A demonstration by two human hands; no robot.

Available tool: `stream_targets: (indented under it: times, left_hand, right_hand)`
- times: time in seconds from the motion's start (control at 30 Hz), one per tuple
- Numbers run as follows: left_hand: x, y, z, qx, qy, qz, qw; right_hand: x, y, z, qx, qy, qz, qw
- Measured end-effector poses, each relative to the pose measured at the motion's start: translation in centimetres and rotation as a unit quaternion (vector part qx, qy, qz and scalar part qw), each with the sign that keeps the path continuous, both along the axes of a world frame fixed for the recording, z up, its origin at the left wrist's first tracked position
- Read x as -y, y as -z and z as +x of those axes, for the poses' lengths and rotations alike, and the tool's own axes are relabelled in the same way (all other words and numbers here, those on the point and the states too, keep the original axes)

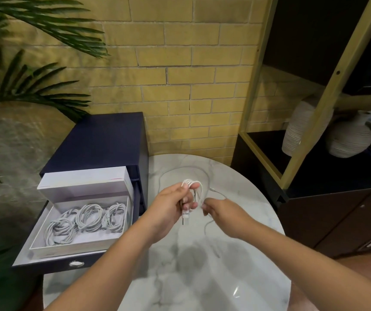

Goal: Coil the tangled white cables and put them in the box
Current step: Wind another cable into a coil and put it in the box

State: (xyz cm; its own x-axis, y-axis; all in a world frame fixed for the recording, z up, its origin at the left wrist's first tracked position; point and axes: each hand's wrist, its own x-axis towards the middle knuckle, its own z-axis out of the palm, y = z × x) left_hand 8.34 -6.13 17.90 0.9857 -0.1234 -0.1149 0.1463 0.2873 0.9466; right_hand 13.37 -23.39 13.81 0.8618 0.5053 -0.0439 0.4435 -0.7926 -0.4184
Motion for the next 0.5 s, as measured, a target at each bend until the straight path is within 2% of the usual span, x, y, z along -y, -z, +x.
stream_targets:
  times: [0.1, 0.17, 0.23, 0.33, 0.5]
  left_hand:
    - [0.0, 0.2, 0.3, -0.012, -0.026, -0.068, 0.997]
    - [0.0, 0.5, 0.5, -0.01, -0.064, -0.059, 0.996]
    - [-0.2, 1.0, 0.7, 0.007, -0.104, 0.003, 0.995]
    - [-0.5, 1.9, 0.9, 0.042, -0.124, 0.143, 0.981]
    - [-1.1, 2.9, 0.9, 0.096, -0.095, 0.356, 0.925]
  right_hand:
    - [-0.9, 0.3, -1.3, -0.017, -0.019, -0.006, 1.0]
    - [-1.2, 0.5, -1.9, -0.019, -0.046, -0.02, 0.999]
    - [-1.5, 0.3, -2.4, -0.016, -0.069, -0.046, 0.996]
    - [-1.9, -0.5, -3.2, -0.005, -0.099, -0.07, 0.993]
    - [-2.1, -3.2, -3.2, 0.051, -0.13, -0.092, 0.986]
